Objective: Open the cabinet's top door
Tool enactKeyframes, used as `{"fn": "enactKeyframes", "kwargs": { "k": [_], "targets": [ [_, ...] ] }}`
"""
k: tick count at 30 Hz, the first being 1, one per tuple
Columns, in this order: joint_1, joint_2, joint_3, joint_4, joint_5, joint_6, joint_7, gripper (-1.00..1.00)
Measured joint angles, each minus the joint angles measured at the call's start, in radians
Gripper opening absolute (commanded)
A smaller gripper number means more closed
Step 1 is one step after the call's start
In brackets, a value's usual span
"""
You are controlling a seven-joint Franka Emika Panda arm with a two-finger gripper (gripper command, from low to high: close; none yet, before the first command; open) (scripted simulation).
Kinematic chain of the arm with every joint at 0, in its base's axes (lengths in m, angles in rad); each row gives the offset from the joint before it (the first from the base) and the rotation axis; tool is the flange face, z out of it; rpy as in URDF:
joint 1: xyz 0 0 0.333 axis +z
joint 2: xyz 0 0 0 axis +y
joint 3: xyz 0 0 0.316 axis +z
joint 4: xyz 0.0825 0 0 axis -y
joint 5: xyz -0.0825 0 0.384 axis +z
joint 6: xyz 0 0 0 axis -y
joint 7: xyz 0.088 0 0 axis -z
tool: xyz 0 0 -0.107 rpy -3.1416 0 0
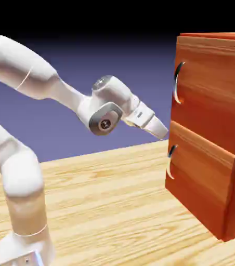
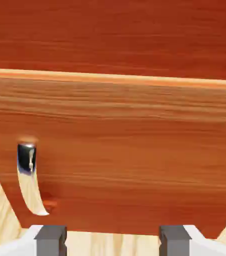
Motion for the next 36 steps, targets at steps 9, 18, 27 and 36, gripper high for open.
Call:
{"fn": "enactKeyframes", "kwargs": {
  "k": [9,18,27,36],
  "targets": [
    [-0.148,-0.044,0.156,0.085,0.391,-0.013,-0.279,0.0],
    [-0.295,-0.087,0.312,0.169,0.783,-0.027,-0.558,0.0],
    [-0.443,-0.131,0.468,0.254,1.174,-0.04,-0.837,0.0],
    [-0.591,-0.174,0.624,0.339,1.566,-0.054,-1.116,0.0]
  ]
}}
